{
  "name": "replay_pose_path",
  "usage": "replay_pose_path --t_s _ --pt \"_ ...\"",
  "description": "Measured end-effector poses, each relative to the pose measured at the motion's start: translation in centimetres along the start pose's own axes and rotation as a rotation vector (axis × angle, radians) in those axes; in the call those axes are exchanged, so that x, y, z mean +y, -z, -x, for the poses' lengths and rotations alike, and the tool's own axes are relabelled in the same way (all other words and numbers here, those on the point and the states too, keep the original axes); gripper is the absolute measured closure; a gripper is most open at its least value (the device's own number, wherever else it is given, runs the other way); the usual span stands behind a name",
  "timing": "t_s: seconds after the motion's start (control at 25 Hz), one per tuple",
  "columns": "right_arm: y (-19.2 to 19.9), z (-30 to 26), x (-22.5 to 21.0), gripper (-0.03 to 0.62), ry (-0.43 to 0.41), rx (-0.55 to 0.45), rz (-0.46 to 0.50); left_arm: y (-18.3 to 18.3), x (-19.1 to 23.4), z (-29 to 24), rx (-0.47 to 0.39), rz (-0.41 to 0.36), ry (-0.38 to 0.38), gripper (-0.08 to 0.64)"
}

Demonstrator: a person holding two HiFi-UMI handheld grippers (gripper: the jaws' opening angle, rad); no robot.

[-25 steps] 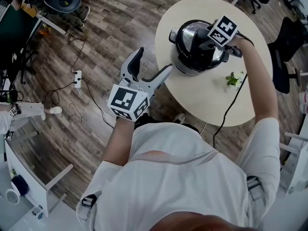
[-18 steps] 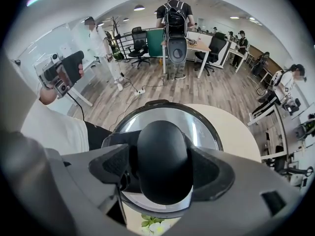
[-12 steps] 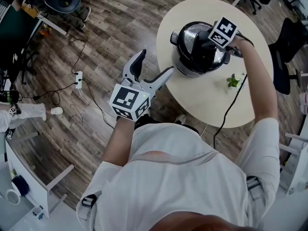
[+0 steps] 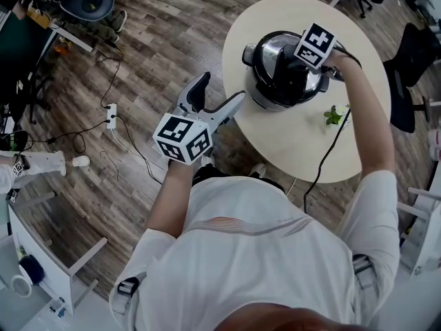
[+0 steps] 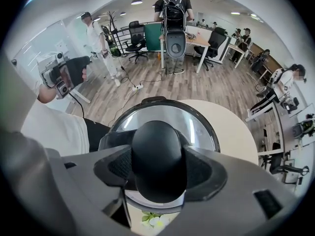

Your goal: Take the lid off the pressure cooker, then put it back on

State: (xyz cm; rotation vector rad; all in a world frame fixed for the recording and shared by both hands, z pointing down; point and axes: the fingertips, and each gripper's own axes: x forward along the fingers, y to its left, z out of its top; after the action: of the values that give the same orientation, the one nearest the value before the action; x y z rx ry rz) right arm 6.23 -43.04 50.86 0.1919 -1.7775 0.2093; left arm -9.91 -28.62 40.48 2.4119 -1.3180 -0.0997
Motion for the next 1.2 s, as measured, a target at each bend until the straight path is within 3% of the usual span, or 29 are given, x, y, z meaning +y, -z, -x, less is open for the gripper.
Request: replay_pose_path --t_s 0.48,0.68,0.76,0.92,1.2 --pt "-0.1 -0.1 -0.3 0.290 0.002 0.022 -0.016 9.3 9.3 -10.4 0.085 0.825 0.160 0.149" --pt "-0.1 -0.1 -0.2 0.290 0.002 0.027 -0.023 11.0 11.6 -13.9 -0.014 1.188 0.252 0.149" --pt "0.0 -0.1 -0.3 0.290 0.004 0.027 -0.025 11.4 11.6 -15.1 -0.030 1.255 0.290 0.150" --pt "-0.1 0.0 -0.2 0.290 0.008 0.024 -0.027 10.9 10.0 -16.3 -0.023 1.298 0.363 0.193" --pt "-0.2 0.0 0.0 0.290 0.006 0.025 -0.025 11.9 10.3 -16.6 0.024 1.281 0.325 0.352"
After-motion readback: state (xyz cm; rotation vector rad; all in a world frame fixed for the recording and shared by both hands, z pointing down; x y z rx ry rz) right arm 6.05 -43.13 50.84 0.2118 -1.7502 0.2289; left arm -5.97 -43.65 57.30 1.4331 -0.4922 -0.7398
